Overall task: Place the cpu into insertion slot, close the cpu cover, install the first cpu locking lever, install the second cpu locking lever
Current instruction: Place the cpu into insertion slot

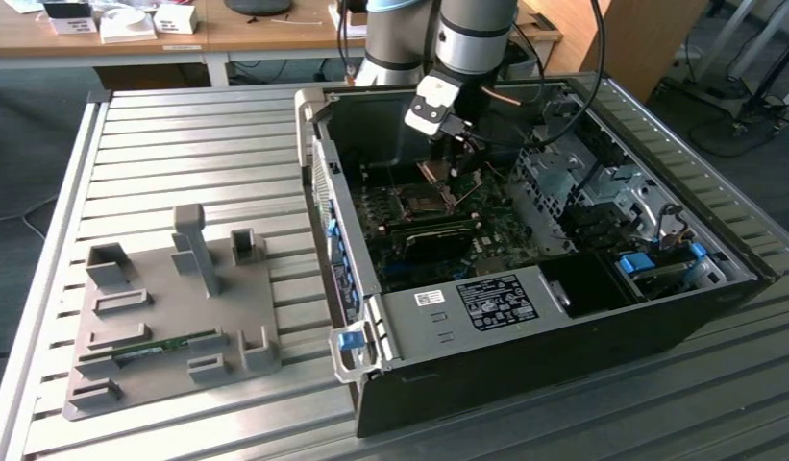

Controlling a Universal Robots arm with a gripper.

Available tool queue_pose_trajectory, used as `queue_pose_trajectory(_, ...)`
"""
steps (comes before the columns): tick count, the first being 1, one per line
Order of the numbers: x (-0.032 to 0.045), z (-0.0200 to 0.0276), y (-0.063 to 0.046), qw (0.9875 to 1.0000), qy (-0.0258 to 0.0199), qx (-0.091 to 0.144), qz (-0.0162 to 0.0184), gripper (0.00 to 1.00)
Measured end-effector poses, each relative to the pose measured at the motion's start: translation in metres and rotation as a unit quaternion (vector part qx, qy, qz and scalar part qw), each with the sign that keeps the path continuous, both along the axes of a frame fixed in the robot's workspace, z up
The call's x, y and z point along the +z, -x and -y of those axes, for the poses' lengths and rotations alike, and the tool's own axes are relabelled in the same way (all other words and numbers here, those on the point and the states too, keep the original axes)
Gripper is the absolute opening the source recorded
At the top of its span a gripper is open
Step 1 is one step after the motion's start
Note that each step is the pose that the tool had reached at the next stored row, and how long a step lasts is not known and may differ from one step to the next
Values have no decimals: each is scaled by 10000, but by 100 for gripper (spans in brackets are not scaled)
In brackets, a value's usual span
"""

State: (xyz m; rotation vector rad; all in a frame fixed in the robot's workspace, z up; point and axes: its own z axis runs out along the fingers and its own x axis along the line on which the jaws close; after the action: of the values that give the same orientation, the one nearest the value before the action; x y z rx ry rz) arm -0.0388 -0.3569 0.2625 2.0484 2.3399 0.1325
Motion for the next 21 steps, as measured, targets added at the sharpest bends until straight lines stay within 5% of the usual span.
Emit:
queue_pose_trajectory(7,-22,0,1,9984,0,-565,8,54)
queue_pose_trajectory(13,-55,0,28,9982,-24,-586,141,54)
queue_pose_trajectory(21,-196,0,65,9980,-24,-612,151,54)
